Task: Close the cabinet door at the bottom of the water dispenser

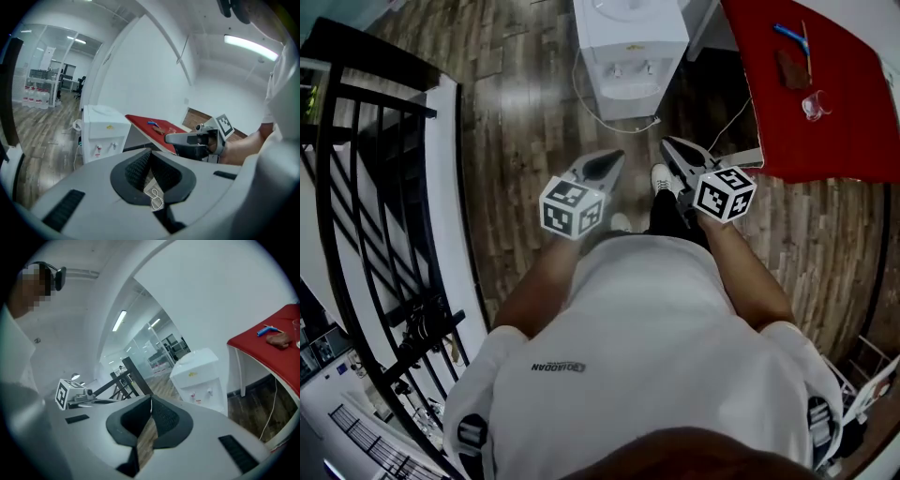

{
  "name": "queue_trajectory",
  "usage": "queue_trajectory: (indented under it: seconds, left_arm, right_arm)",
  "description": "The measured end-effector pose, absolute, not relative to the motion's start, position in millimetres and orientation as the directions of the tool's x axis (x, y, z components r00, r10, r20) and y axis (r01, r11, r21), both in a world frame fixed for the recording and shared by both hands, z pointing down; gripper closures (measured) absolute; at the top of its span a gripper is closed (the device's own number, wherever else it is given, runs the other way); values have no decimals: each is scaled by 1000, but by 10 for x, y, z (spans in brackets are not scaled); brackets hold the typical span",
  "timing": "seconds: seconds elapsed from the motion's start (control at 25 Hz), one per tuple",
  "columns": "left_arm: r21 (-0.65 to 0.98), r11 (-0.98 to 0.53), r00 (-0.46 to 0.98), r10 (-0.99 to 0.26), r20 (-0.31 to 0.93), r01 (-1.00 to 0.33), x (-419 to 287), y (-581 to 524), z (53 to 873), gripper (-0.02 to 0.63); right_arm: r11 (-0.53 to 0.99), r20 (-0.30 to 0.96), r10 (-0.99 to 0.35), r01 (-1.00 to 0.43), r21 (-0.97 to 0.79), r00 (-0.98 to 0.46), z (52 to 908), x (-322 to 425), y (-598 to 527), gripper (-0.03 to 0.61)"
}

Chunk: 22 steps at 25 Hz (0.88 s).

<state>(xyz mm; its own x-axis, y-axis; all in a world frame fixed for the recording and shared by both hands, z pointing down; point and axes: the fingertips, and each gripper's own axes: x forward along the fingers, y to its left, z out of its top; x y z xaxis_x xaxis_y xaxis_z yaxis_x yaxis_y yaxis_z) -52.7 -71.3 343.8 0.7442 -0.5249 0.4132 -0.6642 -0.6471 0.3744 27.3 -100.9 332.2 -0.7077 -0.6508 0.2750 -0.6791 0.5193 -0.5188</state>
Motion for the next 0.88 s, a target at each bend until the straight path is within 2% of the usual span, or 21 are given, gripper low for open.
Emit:
queue_trajectory:
  seconds: [0.36, 0.64, 0.88]
  left_arm:
    - [331, -703, 776, -547, 313, -629, -366, -328, 2684, 621]
    - [303, -653, 719, -644, 260, -694, -260, -56, 2322, 621]
    - [290, -633, 694, -684, 226, -718, 157, 227, 2126, 621]
  right_arm:
    - [666, 156, -587, -583, -465, -794, 2458, 238, -280, 557]
    - [723, 173, -574, -595, -351, -800, 2166, 613, -56, 557]
    - [734, 144, -569, -579, -354, -810, 1998, 1092, 168, 558]
